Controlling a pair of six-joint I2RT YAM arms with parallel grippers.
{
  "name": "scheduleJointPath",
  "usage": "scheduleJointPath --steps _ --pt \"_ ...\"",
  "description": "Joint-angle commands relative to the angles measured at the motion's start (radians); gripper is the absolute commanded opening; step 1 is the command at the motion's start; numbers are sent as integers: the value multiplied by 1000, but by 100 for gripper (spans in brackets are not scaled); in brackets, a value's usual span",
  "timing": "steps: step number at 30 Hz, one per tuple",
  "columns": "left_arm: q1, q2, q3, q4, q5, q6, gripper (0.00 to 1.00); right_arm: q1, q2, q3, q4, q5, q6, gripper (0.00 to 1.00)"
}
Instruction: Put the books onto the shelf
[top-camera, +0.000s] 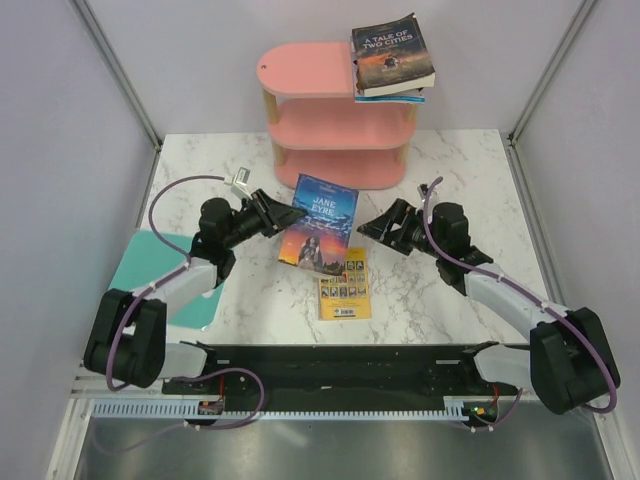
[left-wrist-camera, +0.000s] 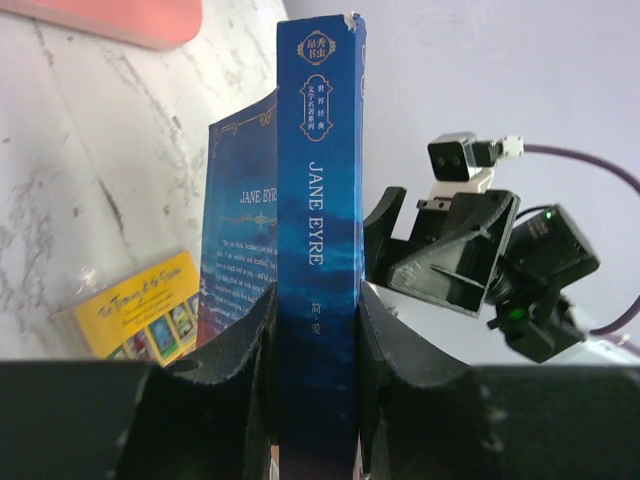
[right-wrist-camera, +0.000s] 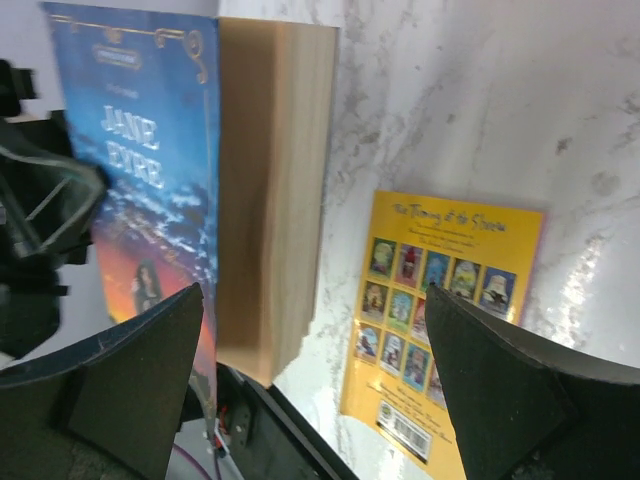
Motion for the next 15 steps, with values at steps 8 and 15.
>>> scheduleJointPath --steps 8,15 --pt "-6 168 210 464 61 -215 2 71 -70 -67 281 17 176 98" --pt "-43 277 287 630 60 -337 2 202 -6 -73 345 78 189 98"
